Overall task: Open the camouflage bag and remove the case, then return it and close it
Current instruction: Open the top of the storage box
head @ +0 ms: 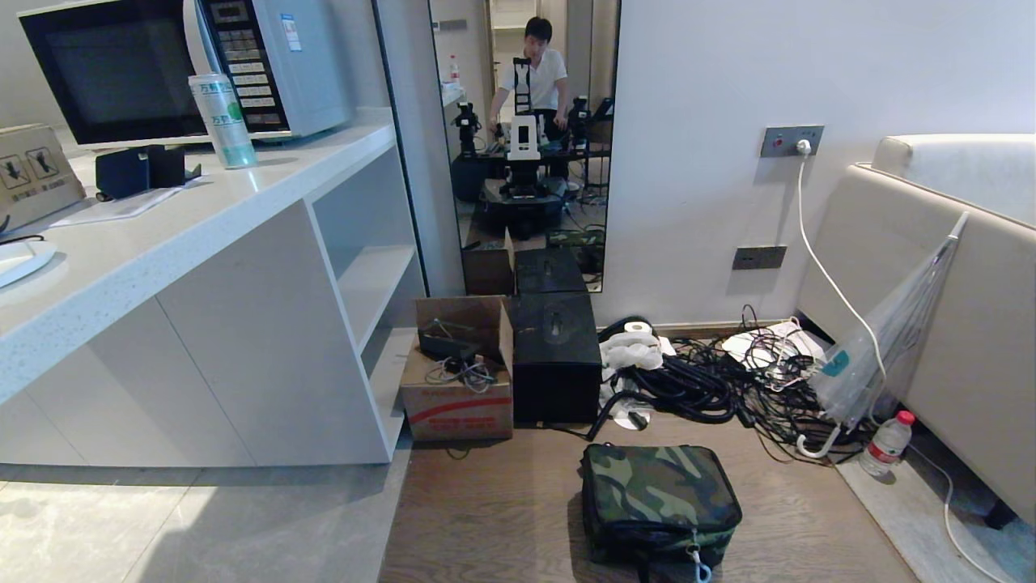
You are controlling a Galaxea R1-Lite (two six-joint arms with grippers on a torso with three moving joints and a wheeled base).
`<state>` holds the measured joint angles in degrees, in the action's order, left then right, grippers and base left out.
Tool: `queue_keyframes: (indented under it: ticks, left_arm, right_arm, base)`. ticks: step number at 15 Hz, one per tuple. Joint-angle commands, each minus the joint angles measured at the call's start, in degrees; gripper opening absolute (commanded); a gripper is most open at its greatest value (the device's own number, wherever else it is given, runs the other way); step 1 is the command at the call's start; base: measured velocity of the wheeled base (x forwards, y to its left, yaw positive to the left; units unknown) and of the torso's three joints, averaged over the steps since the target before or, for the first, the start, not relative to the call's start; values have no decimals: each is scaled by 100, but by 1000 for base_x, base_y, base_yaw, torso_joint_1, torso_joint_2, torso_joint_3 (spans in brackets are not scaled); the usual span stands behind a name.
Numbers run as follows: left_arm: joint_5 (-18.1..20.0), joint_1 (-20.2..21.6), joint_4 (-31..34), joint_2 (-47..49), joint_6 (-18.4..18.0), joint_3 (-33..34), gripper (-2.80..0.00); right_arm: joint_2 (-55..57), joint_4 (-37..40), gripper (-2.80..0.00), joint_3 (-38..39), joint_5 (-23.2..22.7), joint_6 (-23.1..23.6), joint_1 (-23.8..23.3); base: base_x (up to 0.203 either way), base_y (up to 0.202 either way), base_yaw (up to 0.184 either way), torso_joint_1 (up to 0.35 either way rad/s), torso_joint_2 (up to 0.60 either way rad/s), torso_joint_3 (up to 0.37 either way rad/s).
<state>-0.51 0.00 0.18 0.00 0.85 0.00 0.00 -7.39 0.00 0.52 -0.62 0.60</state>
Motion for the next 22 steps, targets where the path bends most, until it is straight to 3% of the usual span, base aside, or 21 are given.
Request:
queue_keyframes:
  ticks: [1, 11, 22]
  left_arm:
    - [-2, 0, -1, 0, 2, 0, -280]
    - [-2, 0, -1, 0, 2, 0, -280]
    - [-2, 0, -1, 0, 11, 0, -280]
  right_arm:
    - [9, -8, -280, 229, 0, 1, 2]
    - [9, -8, -280, 229, 0, 1, 2]
    - [9, -8, -280, 229, 0, 1, 2]
  base:
    - [0, 0, 0, 0, 0, 0]
    - [0, 0, 0, 0, 0, -8]
    - [0, 0, 0, 2, 2, -184]
